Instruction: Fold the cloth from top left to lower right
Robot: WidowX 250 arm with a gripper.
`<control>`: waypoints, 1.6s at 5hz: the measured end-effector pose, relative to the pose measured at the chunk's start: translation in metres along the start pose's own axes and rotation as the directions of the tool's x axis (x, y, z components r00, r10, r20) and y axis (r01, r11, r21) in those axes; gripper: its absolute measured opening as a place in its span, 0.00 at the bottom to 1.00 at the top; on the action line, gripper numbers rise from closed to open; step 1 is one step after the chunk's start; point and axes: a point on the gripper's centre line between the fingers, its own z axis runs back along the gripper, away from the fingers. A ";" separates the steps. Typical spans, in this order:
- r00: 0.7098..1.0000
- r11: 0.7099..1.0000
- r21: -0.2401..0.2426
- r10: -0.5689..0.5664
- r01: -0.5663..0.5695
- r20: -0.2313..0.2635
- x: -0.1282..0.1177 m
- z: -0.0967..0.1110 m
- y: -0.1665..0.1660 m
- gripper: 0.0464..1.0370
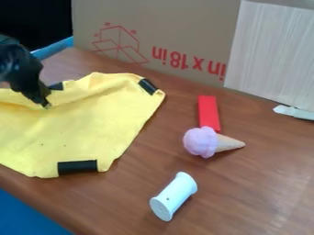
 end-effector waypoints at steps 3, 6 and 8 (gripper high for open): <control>0.990 0.997 -0.067 -0.042 0.033 -0.136 -0.007 0.027 -0.007 0.02; 0.987 0.986 -0.106 -0.135 0.125 -0.091 -0.027 0.041 -0.033 0.02; 0.981 0.977 -0.128 -0.180 0.170 -0.070 -0.032 0.057 -0.052 0.02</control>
